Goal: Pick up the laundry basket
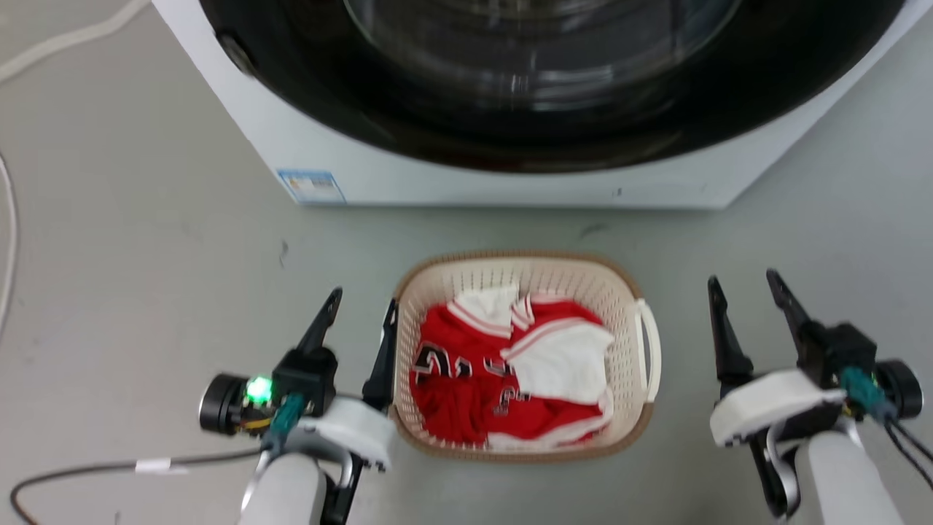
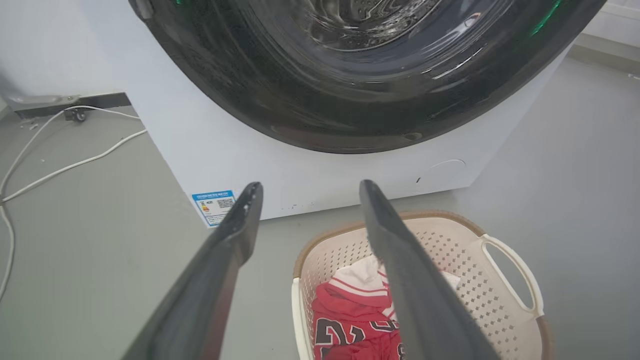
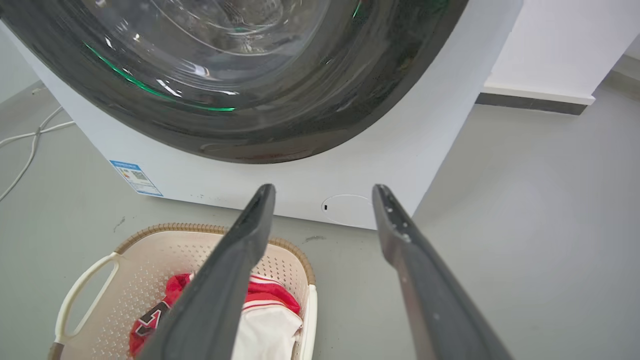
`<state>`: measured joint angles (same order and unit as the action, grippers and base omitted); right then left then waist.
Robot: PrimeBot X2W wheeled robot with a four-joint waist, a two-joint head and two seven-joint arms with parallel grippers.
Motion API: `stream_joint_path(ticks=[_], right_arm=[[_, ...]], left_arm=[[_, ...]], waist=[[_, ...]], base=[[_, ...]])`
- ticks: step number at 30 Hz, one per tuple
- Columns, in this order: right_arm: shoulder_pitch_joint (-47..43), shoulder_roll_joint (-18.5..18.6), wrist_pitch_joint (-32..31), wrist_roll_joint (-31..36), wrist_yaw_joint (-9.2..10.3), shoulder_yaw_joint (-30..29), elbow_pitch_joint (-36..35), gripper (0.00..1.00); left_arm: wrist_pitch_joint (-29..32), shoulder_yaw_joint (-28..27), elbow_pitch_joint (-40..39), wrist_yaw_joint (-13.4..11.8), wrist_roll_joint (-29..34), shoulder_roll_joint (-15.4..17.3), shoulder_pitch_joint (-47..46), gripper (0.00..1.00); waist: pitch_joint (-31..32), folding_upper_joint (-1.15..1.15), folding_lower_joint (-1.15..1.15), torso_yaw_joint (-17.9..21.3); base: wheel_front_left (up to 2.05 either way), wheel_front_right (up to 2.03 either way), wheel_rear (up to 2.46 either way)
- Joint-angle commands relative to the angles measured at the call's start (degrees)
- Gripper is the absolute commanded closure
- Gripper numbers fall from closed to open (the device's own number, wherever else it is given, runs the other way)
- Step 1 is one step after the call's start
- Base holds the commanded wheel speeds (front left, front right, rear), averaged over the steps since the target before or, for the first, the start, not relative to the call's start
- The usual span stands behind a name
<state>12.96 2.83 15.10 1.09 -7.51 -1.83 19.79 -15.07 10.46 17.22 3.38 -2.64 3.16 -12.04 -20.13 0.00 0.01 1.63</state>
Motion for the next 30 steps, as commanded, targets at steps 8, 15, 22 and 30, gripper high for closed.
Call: stream_joint_path(ticks=[8,15,22,30], right_arm=[[11.18,0.06,-0.98,0.95,0.04,-1.3,11.85,0.0],[19.95,0.07,-3.07,1.7,0.05,-0.02,21.24,0.0],[26.32,0.09,-6.27,0.42,0.04,0.18,30.35,0.0],[32.34,0.07,-9.2,2.16,0.04,-1.19,37.99,0.0]], left_arm=[[-0.16,0.12,11.78,1.69,0.82,1.39,-11.99,0.0],[-0.13,1.44,27.03,3.55,-0.62,3.21,-21.41,0.0],[1.19,4.97,39.64,4.06,-2.85,3.45,-29.78,0.0],[5.0,13.55,45.7,4.1,-10.54,3.0,-36.45,0.0]], waist=[[-14.2,0.0,-0.01,-0.13],[-19.8,0.0,-0.01,-0.08],[-23.06,0.0,-0.01,-0.48],[-26.01,0.0,-0.01,-1.06]], base=[[0.0,0.0,0.0],[0.0,0.0,0.0],[0.0,0.0,0.0],[0.0,0.0,0.0]])
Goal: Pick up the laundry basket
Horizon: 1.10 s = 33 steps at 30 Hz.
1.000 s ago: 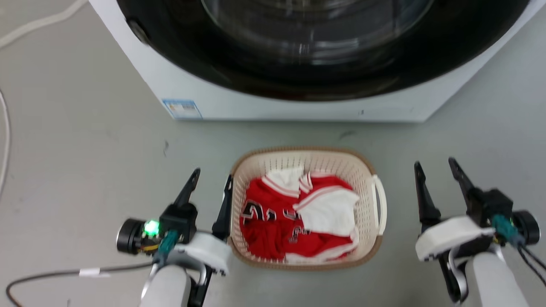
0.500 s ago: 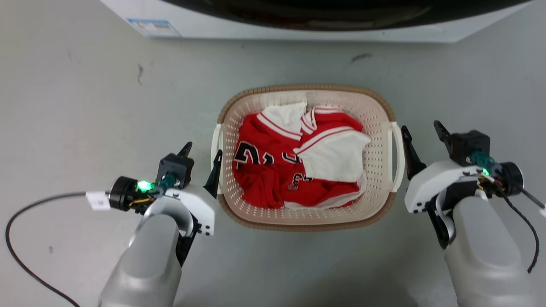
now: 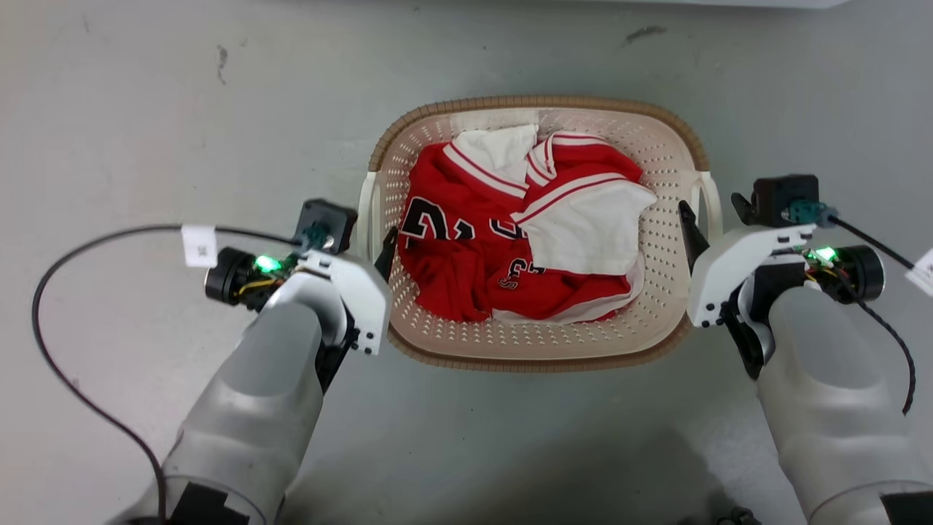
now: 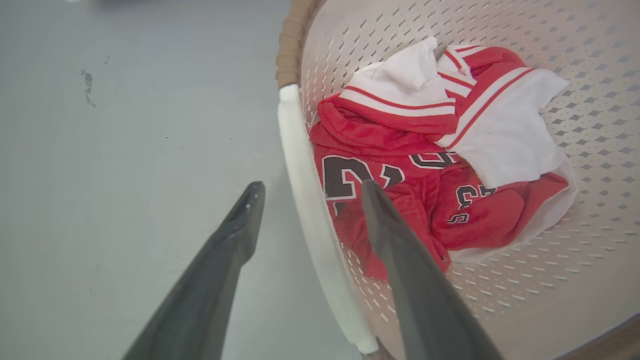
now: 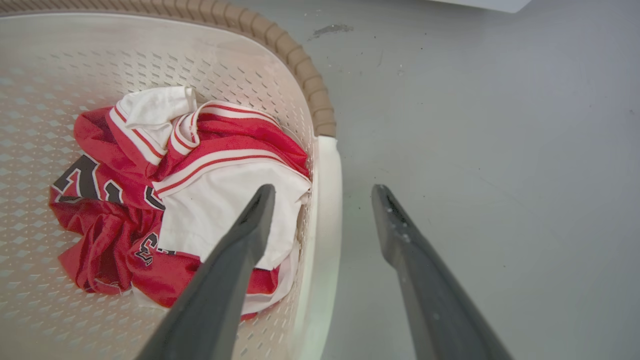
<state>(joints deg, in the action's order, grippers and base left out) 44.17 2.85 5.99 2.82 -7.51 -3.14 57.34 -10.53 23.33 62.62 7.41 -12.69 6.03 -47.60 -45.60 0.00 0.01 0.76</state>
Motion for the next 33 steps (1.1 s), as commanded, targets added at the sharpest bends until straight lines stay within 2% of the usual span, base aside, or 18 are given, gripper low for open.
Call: stream_joint_path(ticks=[1,14,21,30,31,32,33], right_arm=[[1.72,0.04,-0.54,0.37,0.04,0.36,1.35,0.0],[7.58,0.04,-3.44,0.93,0.05,1.64,9.68,0.0],[9.5,0.06,-4.32,3.82,0.05,-0.05,11.49,0.0],[10.27,0.06,-4.62,5.65,0.05,-1.63,12.69,0.0],[10.32,0.05,-4.74,5.56,0.05,-1.79,12.9,0.4],[10.35,0.05,-4.91,5.28,0.05,-1.98,13.11,0.88],[10.36,0.05,-5.27,5.11,0.05,-2.01,13.41,1.0]], left_arm=[[1.19,2.21,0.56,0.07,-1.41,0.41,-1.54,0.0],[10.39,16.54,-1.41,0.08,-15.76,4.8,-6.73,0.0],[9.97,20.88,-1.6,0.02,-20.23,6.74,-8.13,0.0],[9.3,24.56,-0.82,0.01,-24.0,7.1,-9.4,0.0],[9.76,24.87,-0.65,0.01,-24.77,6.87,-9.36,0.1],[9.77,25.26,-0.55,0.01,-25.1,6.83,-9.51,0.61],[9.48,25.46,-0.23,0.01,-25.41,6.9,-9.84,1.0]], waist=[[-0.85,0.0,-0.01,-0.23],[-3.56,0.0,-0.01,0.16],[-4.79,0.0,-0.01,-0.09],[-5.31,0.0,-0.01,-0.73],[-5.32,0.0,-0.01,-0.81],[-5.32,0.0,-0.01,-0.9],[-5.33,0.0,-0.01,-1.02]], base=[[0.0,0.0,0.0],[0.0,0.0,0.0],[0.0,0.0,0.0],[0.0,0.0,0.0],[0.0,0.0,0.0],[0.0,0.0,0.0],[0.0,0.0,0.0]])
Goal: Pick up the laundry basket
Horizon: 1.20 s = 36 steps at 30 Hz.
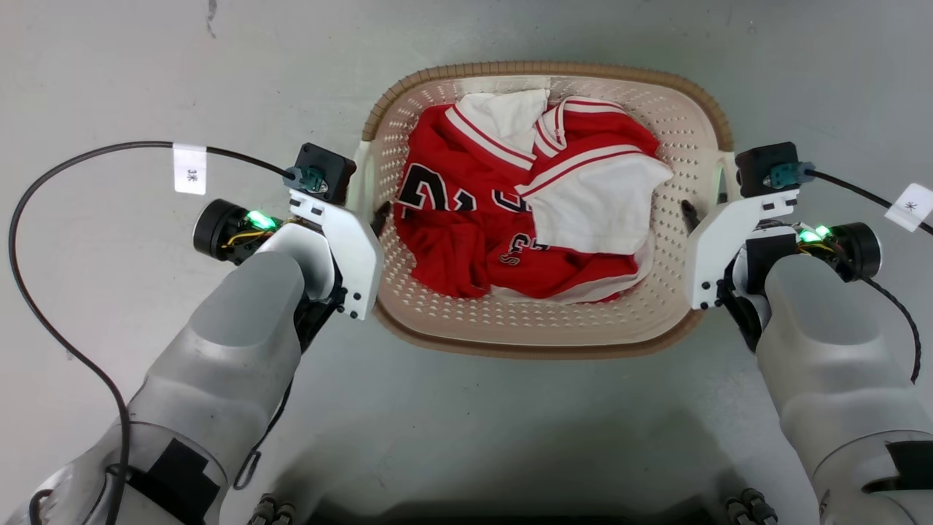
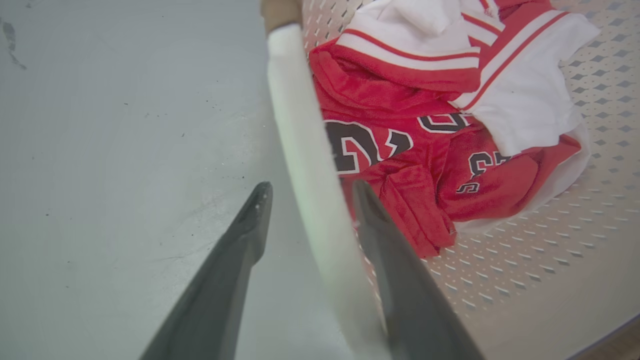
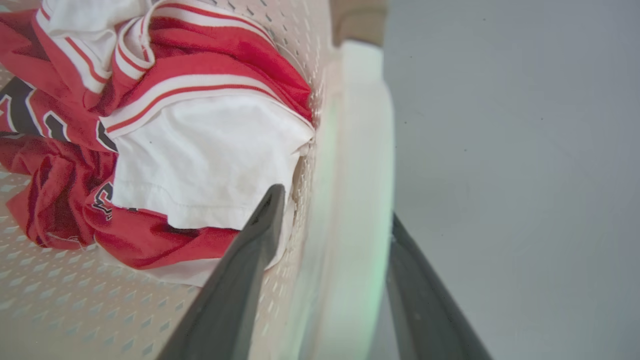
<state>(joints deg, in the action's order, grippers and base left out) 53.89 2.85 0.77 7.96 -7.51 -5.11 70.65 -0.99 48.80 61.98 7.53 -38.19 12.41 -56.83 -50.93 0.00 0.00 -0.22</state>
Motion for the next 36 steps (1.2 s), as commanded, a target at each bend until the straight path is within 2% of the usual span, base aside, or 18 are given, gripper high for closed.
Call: stream_joint_path(ticks=[1,9,15,25,36], right_arm=[[0.59,0.04,-0.29,0.46,0.04,0.13,0.3,1.0],[0.15,0.47,-0.56,3.33,0.06,-1.72,0.31,1.0],[-0.99,1.01,-2.23,5.14,0.08,-3.82,0.58,1.0],[-4.29,1.04,-8.53,8.24,0.09,-4.34,1.97,1.0],[-4.19,1.12,-18.36,4.71,0.15,0.75,3.05,1.0]], left_arm=[[-0.21,0.25,0.78,-0.15,-0.26,0.6,-0.79,1.0],[0.17,3.1,1.72,-0.11,-3.2,0.34,-0.9,1.0],[1.69,5.21,1.5,-0.09,-6.41,0.73,0.55,1.0],[7.05,9.57,-0.08,-0.09,-12.86,2.16,6.21,1.0],[11.27,14.23,-4.62,-0.09,-19.94,6.27,10.16,1.0]], waist=[[-0.02,0.0,0.0,-0.06],[0.33,0.0,0.0,-0.2],[3.09,0.0,0.0,-0.09],[15.49,0.0,0.0,0.72],[28.43,0.0,0.0,0.64]], base=[[0.0,0.0,0.0],[0.0,0.0,0.0],[0.0,0.0,0.0],[0.0,0.0,0.0],[0.0,0.0,0.0]])
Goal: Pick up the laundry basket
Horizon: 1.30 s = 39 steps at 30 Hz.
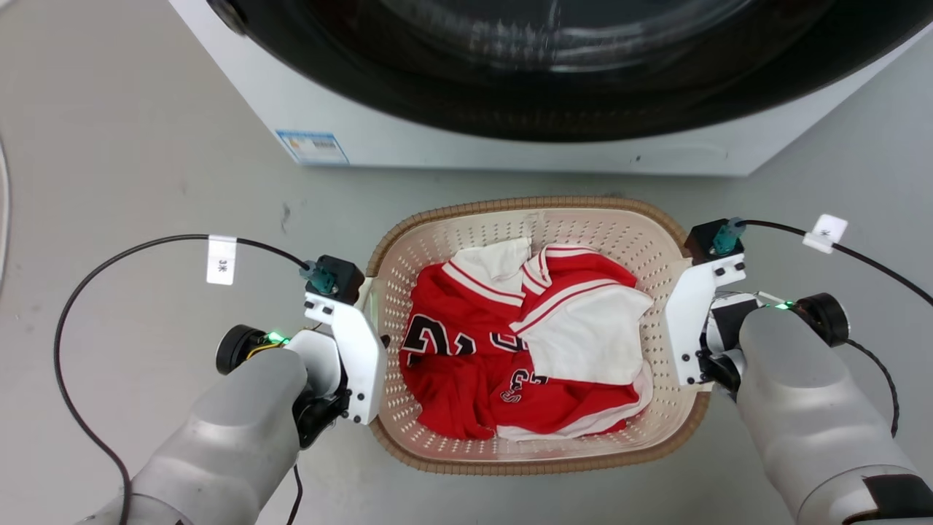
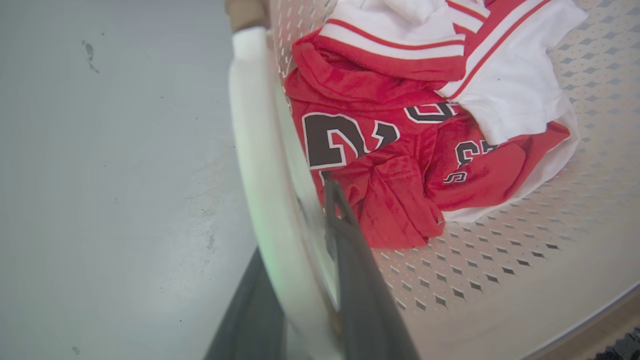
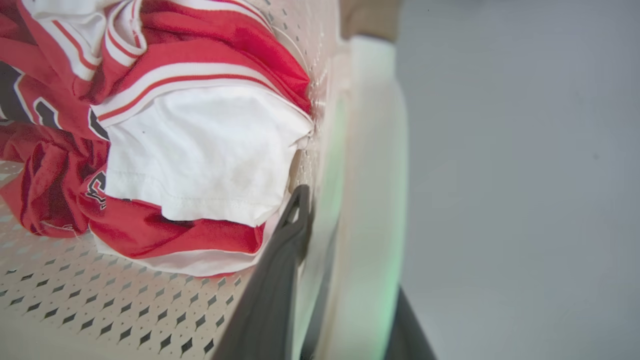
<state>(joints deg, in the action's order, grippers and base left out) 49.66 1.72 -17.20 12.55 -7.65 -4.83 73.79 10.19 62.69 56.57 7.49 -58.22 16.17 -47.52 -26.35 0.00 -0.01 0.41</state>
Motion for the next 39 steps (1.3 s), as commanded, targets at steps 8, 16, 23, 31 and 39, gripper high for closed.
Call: stream_joint_path(ticks=[8,16,23,31,39], right_arm=[[-3.11,2.29,-5.63,-9.67,0.45,11.64,0.07,1.0],[-6.31,2.02,-9.78,-22.97,0.24,23.49,-3.45,1.0],[-8.15,2.05,-12.28,-28.65,0.21,28.94,-5.12,1.0],[-10.74,3.05,-15.51,-34.02,0.2,33.98,-6.58,1.0],[-12.2,4.02,-19.27,-38.62,0.2,36.97,-7.66,1.0]], left_arm=[[2.91,3.56,-1.22,-0.05,-3.55,5.06,2.21,1.0],[7.38,6.81,-3.94,-0.05,-6.48,7.21,3.32,1.0],[9.35,8.21,-5.34,-0.03,-8.32,8.11,4.57,1.0],[11.87,9.41,-6.39,0.03,-10.19,8.37,7.45,1.0],[14.74,10.01,-8.37,0.09,-11.75,8.92,8.92,1.0]], waist=[[13.34,0.0,0.01,0.36],[19.1,0.0,0.01,1.47],[22.13,0.0,0.01,2.06],[25.58,0.0,0.01,2.11],[26.99,0.0,0.01,2.01]], base=[[0.0,0.0,0.0],[0.0,0.0,0.0],[0.0,0.0,0.0],[0.0,0.0,0.0],[0.0,0.0,0.0]])
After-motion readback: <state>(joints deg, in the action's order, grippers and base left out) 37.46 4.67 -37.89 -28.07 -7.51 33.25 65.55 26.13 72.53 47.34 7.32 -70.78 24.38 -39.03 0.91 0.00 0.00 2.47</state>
